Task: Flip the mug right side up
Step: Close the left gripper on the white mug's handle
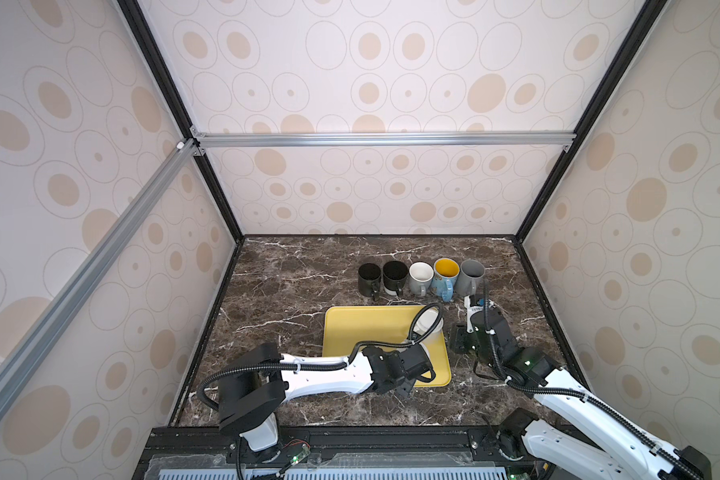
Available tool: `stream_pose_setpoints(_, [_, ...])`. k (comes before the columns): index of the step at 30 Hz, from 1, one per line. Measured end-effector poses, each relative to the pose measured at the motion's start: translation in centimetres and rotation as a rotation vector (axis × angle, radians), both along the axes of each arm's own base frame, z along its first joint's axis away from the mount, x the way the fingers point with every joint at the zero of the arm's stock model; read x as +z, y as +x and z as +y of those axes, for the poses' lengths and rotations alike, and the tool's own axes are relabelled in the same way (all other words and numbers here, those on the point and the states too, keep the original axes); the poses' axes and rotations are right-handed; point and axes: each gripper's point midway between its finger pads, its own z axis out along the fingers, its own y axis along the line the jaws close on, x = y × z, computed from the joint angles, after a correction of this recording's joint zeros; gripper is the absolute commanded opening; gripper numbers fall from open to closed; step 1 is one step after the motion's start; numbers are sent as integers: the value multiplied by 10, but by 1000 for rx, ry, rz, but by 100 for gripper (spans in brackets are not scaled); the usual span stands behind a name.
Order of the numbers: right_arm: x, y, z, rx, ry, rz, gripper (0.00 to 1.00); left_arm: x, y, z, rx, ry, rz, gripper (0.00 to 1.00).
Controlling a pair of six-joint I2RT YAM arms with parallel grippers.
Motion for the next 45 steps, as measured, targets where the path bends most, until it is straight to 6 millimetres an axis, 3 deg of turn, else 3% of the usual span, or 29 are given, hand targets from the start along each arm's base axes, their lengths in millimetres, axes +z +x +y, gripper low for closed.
stream_pose_setpoints(23, [-1,-1,-1,0,8,-4,52,-9,11,8,6,52,-19,23])
stream_pose_setpoints(37, [-3,-2,0,5,12,3,51,-6,17,11,10,67,-54,26])
stream_pose_setpoints(45, [-4,-3,0,8,14,7,51,-5,18,9,5,58,-60,21])
